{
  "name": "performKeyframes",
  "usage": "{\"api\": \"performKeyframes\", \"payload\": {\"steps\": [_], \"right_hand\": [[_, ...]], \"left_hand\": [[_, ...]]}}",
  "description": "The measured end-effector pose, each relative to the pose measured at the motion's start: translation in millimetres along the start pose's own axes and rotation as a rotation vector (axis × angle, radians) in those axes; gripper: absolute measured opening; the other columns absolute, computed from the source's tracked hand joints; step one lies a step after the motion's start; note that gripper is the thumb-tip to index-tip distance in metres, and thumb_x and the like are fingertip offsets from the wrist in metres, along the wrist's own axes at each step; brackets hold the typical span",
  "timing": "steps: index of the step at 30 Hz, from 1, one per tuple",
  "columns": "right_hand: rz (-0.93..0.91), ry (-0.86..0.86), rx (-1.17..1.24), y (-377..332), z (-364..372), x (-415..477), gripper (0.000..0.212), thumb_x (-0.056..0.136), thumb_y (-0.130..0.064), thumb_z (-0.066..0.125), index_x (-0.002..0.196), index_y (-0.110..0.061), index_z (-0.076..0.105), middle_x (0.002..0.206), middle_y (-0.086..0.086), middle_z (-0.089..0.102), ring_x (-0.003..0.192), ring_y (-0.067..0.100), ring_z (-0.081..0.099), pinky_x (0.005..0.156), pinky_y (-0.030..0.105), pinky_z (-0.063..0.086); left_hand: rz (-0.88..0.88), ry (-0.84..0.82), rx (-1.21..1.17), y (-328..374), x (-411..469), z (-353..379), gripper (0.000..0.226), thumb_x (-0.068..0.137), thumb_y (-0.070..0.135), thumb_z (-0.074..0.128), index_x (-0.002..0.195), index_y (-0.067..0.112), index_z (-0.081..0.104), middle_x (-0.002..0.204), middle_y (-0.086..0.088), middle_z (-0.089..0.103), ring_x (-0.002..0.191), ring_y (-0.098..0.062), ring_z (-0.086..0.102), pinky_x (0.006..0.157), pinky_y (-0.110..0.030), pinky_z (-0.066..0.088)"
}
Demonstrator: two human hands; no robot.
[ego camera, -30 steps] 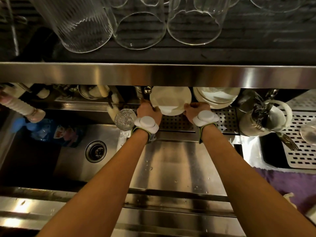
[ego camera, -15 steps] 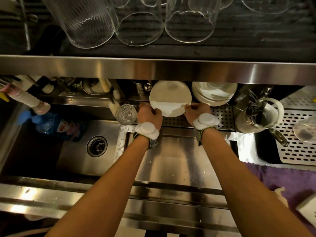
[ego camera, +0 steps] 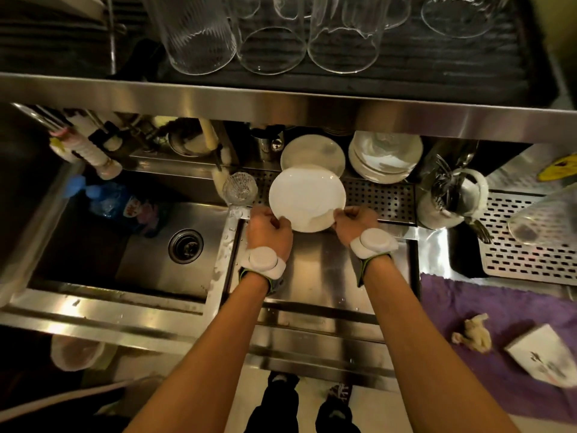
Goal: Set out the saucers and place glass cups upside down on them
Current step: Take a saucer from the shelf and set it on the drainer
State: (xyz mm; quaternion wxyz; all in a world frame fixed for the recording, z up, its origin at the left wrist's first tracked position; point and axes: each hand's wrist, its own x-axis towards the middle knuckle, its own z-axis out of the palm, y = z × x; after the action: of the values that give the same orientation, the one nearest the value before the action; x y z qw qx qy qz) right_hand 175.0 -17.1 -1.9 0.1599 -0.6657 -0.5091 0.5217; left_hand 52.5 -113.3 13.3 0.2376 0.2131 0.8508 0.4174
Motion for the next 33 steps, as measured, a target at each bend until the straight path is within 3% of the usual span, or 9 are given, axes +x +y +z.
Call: {"api": "performKeyframes", "payload": {"steps": [3,6,8,11,14,18,24,28,33], "right_hand": [[-0.026,-0.007,-0.043,10,4,-17,0.030,0.092,-0.024,0.064,0.063,-0.025,0.058,0.089,0.012,0.072,0.097,0.036,0.071,0.096,0.049,0.057],[-0.012,0.009,-0.055,22,12,-35,0.036,0.092,-0.020,0.064,0.058,-0.025,0.053,0.083,0.009,0.065,0.096,0.036,0.069,0.093,0.045,0.056],[0.015,-0.029,-0.048,32,18,-44,0.029,0.092,-0.019,0.064,0.063,-0.018,0.059,0.084,0.010,0.066,0.095,0.035,0.069,0.087,0.038,0.055],[0.046,-0.082,-0.039,47,26,-52,0.019,0.092,-0.019,0.064,0.087,-0.001,0.068,0.091,0.021,0.072,0.090,0.037,0.069,0.078,0.031,0.050],[0.080,-0.088,-0.055,57,33,-59,0.018,0.092,-0.022,0.065,0.099,-0.005,0.065,0.106,0.022,0.073,0.096,0.038,0.069,0.089,0.043,0.058],[0.096,-0.106,-0.049,66,43,-67,0.025,0.091,-0.019,0.067,0.110,-0.002,0.065,0.113,0.021,0.072,0.107,0.038,0.067,0.100,0.045,0.054],[0.109,-0.140,-0.065,77,56,-73,0.013,0.091,-0.018,0.067,0.097,-0.009,0.062,0.110,0.019,0.072,0.106,0.037,0.068,0.101,0.046,0.053],[0.118,-0.153,-0.075,84,59,-74,0.026,0.091,-0.018,0.069,0.108,0.001,0.064,0.112,0.022,0.071,0.107,0.038,0.068,0.101,0.046,0.053],[0.116,-0.178,-0.086,86,61,-76,0.024,0.088,-0.022,0.073,0.104,-0.006,0.063,0.111,0.018,0.073,0.104,0.036,0.070,0.100,0.046,0.055]], "left_hand": [[0.001,0.004,-0.014,-11,-16,-10,0.011,0.085,0.009,0.063,0.090,0.012,0.054,0.080,-0.014,0.064,0.078,-0.036,0.066,0.070,-0.041,0.057],[-0.027,0.002,-0.003,-25,-32,-20,0.026,0.085,0.008,0.063,0.075,0.025,0.046,0.071,-0.008,0.059,0.072,-0.038,0.066,0.068,-0.046,0.059],[-0.051,0.004,0.000,-38,-40,-27,0.020,0.086,0.009,0.063,0.084,0.022,0.048,0.071,-0.005,0.059,0.070,-0.031,0.065,0.068,-0.040,0.059],[-0.092,0.016,-0.005,-56,-50,-33,0.016,0.089,0.011,0.062,0.094,0.019,0.049,0.071,0.000,0.058,0.069,-0.022,0.060,0.067,-0.032,0.054],[-0.162,0.010,-0.024,-69,-58,-38,0.015,0.091,0.012,0.061,0.100,0.016,0.050,0.077,-0.001,0.059,0.075,-0.023,0.061,0.069,-0.029,0.049],[-0.225,0.030,0.001,-83,-64,-41,0.026,0.091,0.011,0.063,0.114,0.003,0.055,0.087,-0.005,0.060,0.081,-0.023,0.060,0.078,-0.033,0.054],[-0.297,0.048,0.007,-101,-67,-48,0.027,0.090,0.012,0.065,0.113,0.004,0.056,0.089,-0.005,0.061,0.085,-0.028,0.063,0.082,-0.036,0.055],[-0.302,0.032,0.008,-107,-67,-50,0.025,0.089,0.012,0.066,0.111,0.005,0.056,0.090,-0.006,0.064,0.080,-0.026,0.064,0.075,-0.030,0.052],[-0.314,0.059,0.045,-113,-65,-52,0.025,0.087,0.013,0.067,0.109,0.008,0.057,0.082,0.000,0.062,0.075,-0.023,0.063,0.071,-0.029,0.050]]}}
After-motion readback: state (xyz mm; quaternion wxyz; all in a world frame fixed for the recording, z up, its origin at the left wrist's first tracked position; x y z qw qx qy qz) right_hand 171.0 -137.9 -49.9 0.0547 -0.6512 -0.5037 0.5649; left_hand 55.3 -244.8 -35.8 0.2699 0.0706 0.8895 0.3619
